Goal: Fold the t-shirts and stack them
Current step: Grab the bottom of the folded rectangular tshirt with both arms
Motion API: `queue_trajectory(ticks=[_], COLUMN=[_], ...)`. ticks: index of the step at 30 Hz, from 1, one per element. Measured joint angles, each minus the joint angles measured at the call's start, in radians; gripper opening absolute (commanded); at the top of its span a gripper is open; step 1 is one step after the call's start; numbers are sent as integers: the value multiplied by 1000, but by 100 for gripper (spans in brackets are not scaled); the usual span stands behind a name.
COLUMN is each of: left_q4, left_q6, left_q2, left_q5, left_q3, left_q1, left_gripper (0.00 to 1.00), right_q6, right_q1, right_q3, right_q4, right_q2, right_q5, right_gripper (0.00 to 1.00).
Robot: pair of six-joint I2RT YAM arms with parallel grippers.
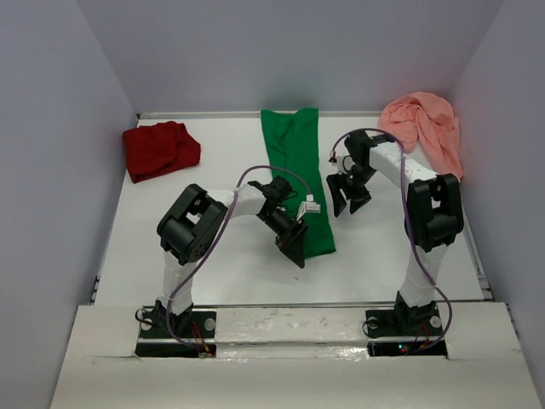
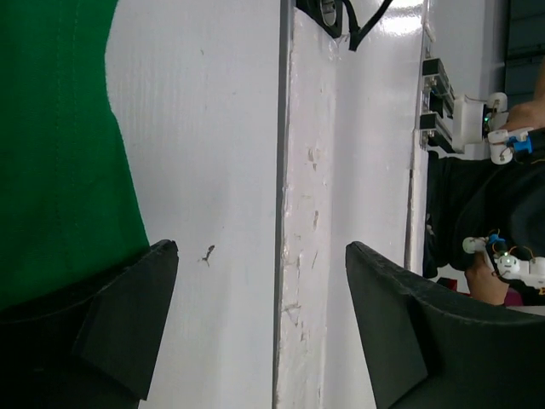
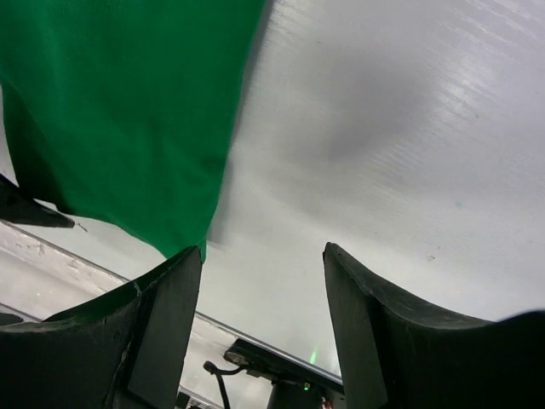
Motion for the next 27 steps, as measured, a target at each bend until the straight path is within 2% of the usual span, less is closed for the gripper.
queue_trajectory(ticks=[12, 21, 24, 27], left_q4=[69, 307, 343, 356], left_q6=[-61, -259, -304, -343], left_q2=[-18, -372, -374, -296], left_q5=[-66, -249, -280, -333], left_q3=[-20, -104, -104, -115], left_q1=[10, 111, 145, 163], left_gripper=[89, 89, 88, 87], right_q6=[-3, -9, -11, -11], right_q1=[-1, -1, -1, -1], right_q3=[-5, -50, -50, -47], right_q4=[1, 22, 25, 25], right_q2=[-1, -2, -1, 0], right_q5=[-3, -8, -7, -6], right_gripper=[65, 65, 65, 65])
